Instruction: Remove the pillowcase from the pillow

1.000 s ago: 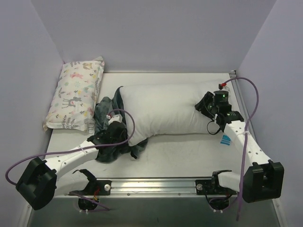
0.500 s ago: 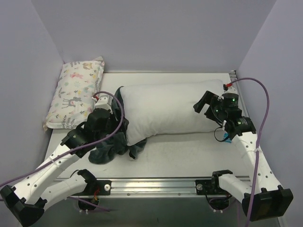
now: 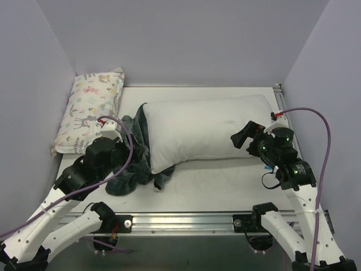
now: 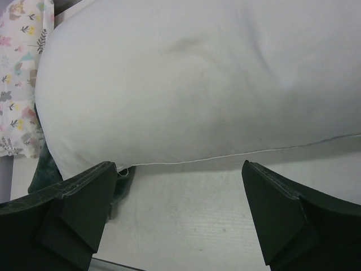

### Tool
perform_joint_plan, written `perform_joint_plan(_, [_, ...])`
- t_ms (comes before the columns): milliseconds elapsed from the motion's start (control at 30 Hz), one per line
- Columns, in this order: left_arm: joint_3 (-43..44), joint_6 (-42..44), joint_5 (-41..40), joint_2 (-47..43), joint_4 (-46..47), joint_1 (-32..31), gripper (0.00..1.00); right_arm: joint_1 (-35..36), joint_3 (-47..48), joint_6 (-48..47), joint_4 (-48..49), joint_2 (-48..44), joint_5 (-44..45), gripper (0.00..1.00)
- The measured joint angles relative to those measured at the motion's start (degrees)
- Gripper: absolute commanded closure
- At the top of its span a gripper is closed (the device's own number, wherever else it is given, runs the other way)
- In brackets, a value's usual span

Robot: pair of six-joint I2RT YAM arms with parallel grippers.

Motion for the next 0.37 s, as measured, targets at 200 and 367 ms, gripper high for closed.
perform_joint_plan(200, [-0.59, 0.24, 0.0, -0.98, -1.25, 0.0, 0.23, 0.0, -1.66, -0.07, -1.09, -1.01, 0.04, 0.0])
perform_joint_plan(367, [-0.63, 0.59, 0.0, -1.07, -1.92, 0.0, 0.23, 0.0, -1.97, -0.07, -1.22, -0.79, 0.33, 0.0])
